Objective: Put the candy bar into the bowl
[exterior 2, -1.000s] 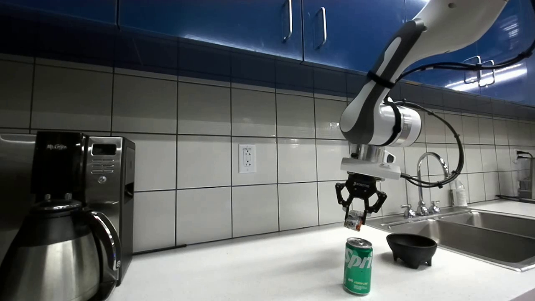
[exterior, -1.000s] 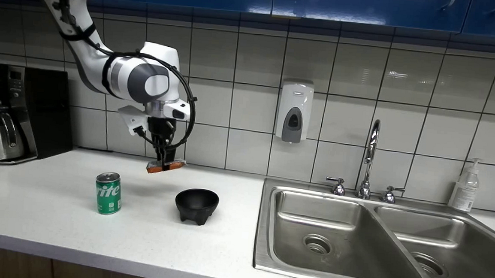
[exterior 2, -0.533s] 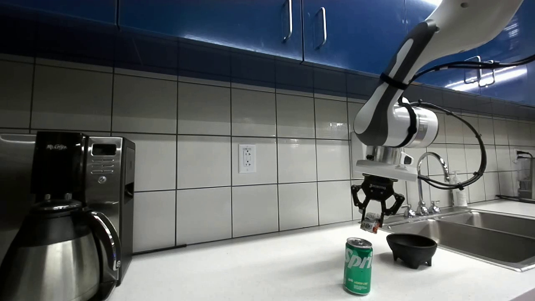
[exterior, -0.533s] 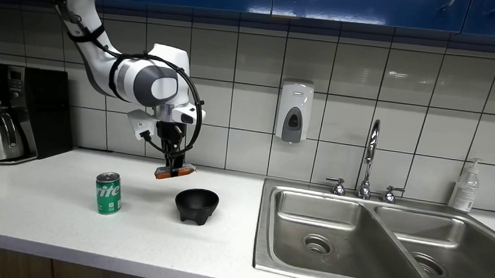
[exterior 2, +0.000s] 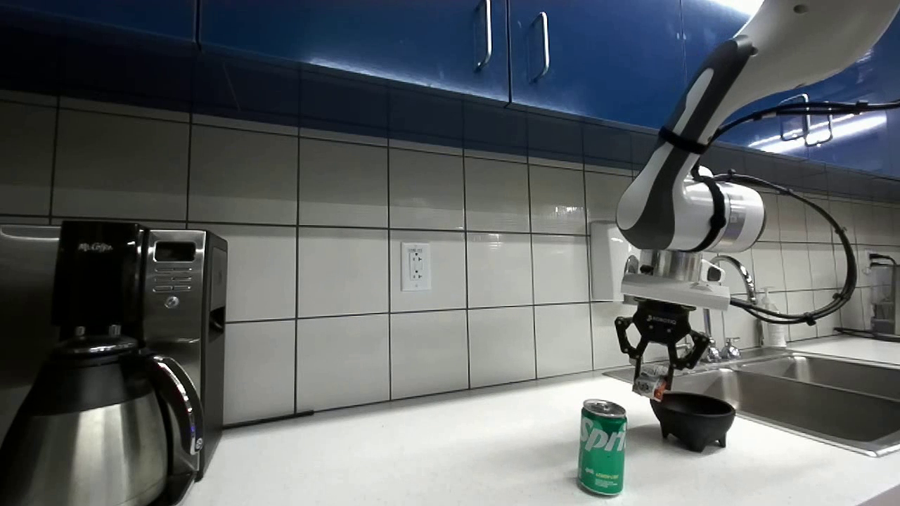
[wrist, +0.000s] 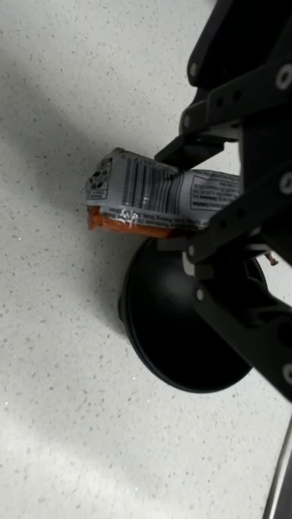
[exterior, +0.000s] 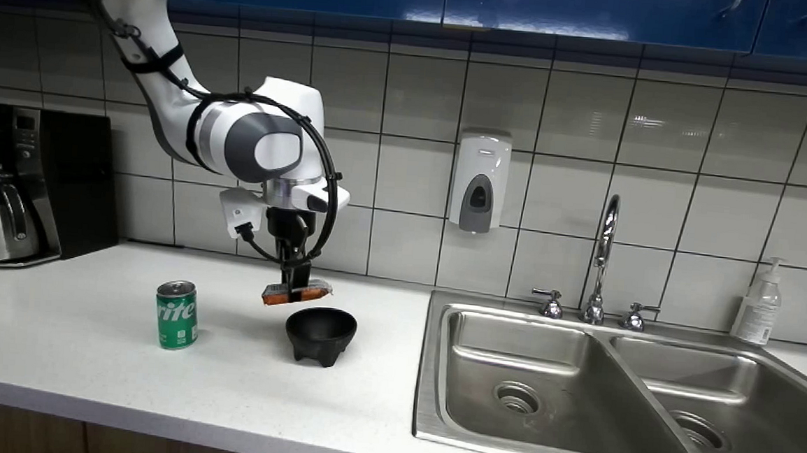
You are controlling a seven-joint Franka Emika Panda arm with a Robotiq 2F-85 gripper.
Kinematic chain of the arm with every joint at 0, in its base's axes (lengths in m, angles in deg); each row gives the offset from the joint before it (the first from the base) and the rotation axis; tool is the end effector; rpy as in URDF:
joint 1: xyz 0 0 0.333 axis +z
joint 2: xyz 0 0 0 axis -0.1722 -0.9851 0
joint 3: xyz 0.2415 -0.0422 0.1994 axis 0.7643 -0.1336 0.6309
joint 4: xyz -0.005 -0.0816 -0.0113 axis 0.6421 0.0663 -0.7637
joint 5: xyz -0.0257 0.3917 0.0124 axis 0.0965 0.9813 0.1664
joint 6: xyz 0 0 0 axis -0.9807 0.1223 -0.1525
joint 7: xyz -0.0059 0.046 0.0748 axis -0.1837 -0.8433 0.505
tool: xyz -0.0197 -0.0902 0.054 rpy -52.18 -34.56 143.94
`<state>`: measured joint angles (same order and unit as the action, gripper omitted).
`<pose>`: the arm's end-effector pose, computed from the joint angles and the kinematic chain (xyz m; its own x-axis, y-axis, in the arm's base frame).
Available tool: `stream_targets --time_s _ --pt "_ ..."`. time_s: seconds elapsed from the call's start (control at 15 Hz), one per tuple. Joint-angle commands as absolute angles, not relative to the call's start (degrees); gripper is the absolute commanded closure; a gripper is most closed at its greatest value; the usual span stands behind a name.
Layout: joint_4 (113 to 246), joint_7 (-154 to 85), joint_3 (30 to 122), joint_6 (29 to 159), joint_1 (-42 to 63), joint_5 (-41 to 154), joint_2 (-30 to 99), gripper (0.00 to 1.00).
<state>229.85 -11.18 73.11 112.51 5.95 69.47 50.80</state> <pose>0.4773 -0.0956 0.3037 0.6767 -0.7290 0.1034 -0.7101 -0.6832 -0.1702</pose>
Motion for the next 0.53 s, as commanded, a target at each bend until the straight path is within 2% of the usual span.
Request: stream_targets --time_s 0.0,0.47 --pt "232.5 -12.1 72.7 112.9 4.5 69.9 53.2 0.80" --pt "234.3 -12.0 71.7 112.7 3.4 69.8 52.9 0.80"
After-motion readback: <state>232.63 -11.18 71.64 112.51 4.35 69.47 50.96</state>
